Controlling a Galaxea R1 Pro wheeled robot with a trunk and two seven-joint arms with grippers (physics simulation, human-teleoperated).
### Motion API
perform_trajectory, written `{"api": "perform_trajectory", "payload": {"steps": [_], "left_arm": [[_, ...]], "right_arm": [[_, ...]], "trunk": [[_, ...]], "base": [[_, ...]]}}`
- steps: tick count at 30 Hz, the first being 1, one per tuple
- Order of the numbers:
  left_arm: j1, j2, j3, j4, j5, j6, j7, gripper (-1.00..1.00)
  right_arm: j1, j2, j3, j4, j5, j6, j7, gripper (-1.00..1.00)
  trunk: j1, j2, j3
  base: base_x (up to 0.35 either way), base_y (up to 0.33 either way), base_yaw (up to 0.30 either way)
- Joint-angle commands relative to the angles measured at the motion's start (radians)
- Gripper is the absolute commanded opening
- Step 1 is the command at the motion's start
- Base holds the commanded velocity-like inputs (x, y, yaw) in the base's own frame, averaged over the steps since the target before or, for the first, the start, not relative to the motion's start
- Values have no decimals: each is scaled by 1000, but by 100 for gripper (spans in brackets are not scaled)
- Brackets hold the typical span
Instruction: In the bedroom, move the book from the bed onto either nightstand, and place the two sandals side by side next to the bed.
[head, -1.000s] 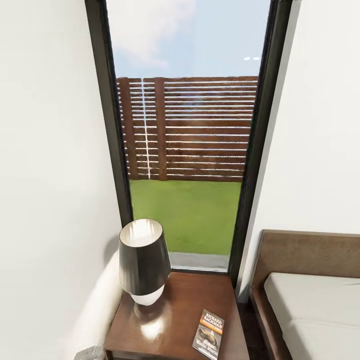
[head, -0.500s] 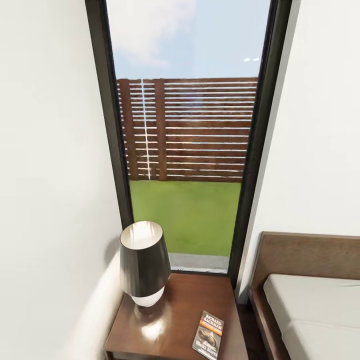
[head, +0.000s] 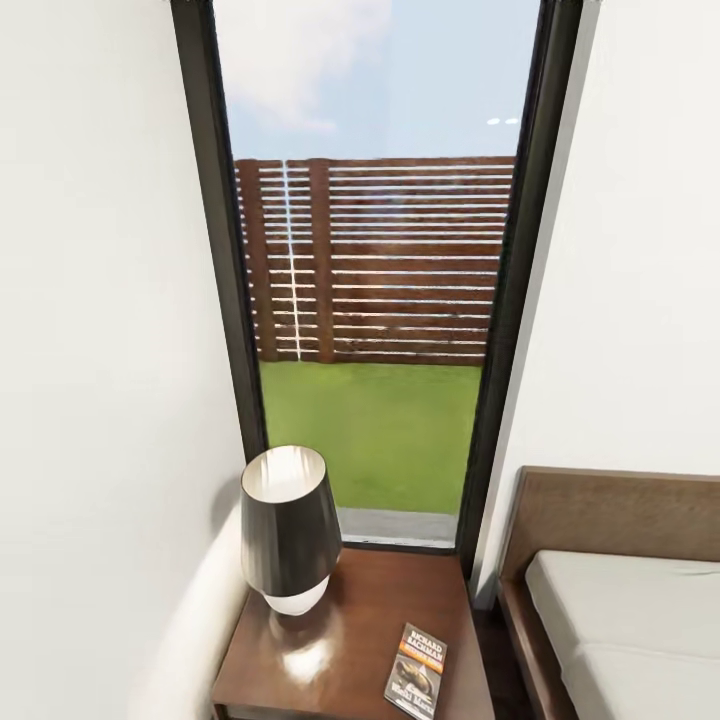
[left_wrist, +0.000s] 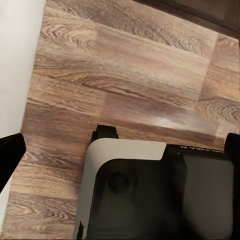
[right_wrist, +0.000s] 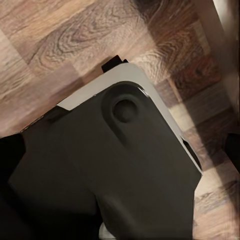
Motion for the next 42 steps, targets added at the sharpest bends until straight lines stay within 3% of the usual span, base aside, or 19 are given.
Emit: {"api": "perform_trajectory", "payload": {"steps": [1, 14, 26, 42], "left_arm": [[-1, 0, 7, 0, 3, 7, -4, 100], [16, -7, 7, 42, 8, -59, 96, 100], [20, -52, 7, 43, 3, -75, 139, 100], [20, -78, 7, 45, 5, -64, 142, 100]], "right_arm": [[0, 0, 9, 0, -6, 4, -3, 100], [25, 2, 8, -2, -4, -14, -2, 100], [26, 0, 6, -7, -8, -11, -2, 100], [26, 4, 3, -6, -8, -15, -11, 100]], "trunk": [[-4, 6, 2], [-54, 97, 43], [-54, 97, 43], [-54, 97, 43]], "base": [[0, 0, 0], [0, 0, 0], [0, 0, 0], [0, 0, 0]]}}
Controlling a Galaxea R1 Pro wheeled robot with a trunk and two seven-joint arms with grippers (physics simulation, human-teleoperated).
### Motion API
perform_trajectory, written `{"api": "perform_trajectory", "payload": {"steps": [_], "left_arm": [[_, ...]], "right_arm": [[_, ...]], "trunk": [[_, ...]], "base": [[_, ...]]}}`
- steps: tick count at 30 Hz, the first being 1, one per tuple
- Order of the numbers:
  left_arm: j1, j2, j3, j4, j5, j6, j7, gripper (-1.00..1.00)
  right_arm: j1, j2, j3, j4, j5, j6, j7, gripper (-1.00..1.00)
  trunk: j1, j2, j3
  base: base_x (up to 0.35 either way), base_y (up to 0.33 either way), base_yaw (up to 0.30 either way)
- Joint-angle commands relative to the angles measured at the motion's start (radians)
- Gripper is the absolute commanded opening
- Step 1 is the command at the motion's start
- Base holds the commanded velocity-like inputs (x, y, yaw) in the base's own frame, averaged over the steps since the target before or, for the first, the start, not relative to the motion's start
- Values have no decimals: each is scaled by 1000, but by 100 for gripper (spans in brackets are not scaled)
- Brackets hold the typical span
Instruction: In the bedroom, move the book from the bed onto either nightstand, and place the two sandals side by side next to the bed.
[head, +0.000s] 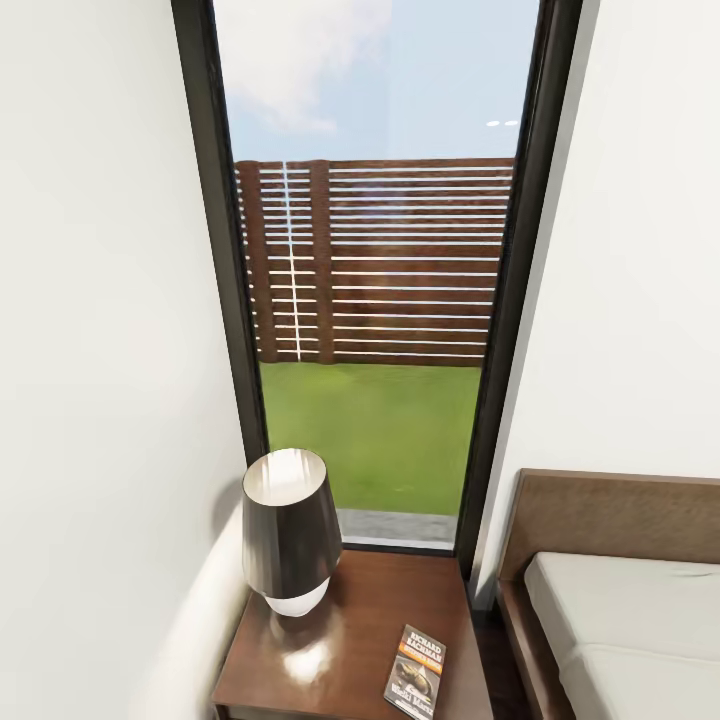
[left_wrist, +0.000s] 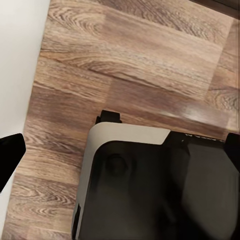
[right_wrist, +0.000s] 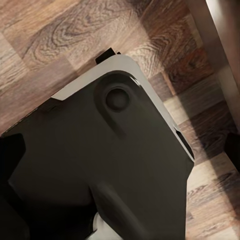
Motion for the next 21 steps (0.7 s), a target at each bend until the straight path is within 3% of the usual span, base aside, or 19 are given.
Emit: {"api": "perform_trajectory", "payload": {"steps": [1, 21], "left_arm": [[-1, -1, 5, 1, 2, 0, -4, 100], [-1, -11, 5, 1, 3, 1, -2, 100]], "right_arm": [[-1, 0, 9, 0, -6, 3, -3, 100], [-1, 1, 7, 0, -6, 2, -6, 100]], "trunk": [[0, -1, -2], [0, -1, -2]], "base": [[0, 0, 0], [0, 0, 0]]}}
